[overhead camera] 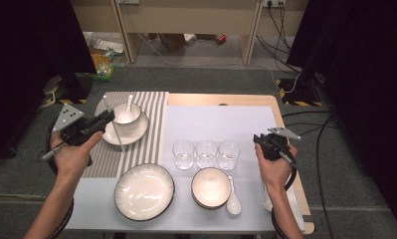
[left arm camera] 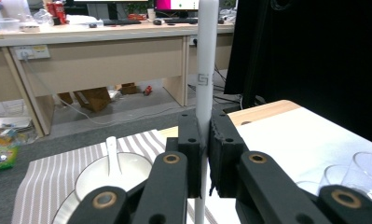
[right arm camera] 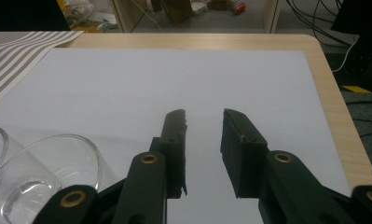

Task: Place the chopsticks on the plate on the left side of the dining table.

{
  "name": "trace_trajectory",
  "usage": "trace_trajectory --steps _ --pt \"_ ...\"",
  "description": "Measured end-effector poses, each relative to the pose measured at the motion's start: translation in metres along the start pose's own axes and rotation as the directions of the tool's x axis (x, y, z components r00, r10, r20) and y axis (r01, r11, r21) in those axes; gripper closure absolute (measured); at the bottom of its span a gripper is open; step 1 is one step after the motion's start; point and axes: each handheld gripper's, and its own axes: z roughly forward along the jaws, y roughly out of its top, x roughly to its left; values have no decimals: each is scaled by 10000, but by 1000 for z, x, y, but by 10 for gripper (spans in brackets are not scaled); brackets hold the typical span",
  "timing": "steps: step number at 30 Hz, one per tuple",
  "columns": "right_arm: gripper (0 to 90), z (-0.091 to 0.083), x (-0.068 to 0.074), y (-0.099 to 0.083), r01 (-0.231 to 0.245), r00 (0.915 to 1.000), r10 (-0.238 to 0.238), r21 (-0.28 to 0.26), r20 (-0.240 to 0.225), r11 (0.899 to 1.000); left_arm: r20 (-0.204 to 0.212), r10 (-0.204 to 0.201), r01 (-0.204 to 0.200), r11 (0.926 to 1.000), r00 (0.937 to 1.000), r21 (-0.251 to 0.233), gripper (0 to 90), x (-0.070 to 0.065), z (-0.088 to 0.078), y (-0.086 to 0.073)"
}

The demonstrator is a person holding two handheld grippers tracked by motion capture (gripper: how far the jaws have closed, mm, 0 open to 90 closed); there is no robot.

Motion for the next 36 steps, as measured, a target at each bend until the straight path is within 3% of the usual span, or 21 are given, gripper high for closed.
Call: trace_trajectory --steps 23,36 --pt "701 -1 0 -10 -22 10000 22 13 -24 10000 -944 -279 286 9996 9951 62 838 26 -25 -20" --pt "702 -2 -1 -10 -82 10000 82 -33 3 10000 -1208 -445 456 9989 9917 63 838 35 -33 -26"
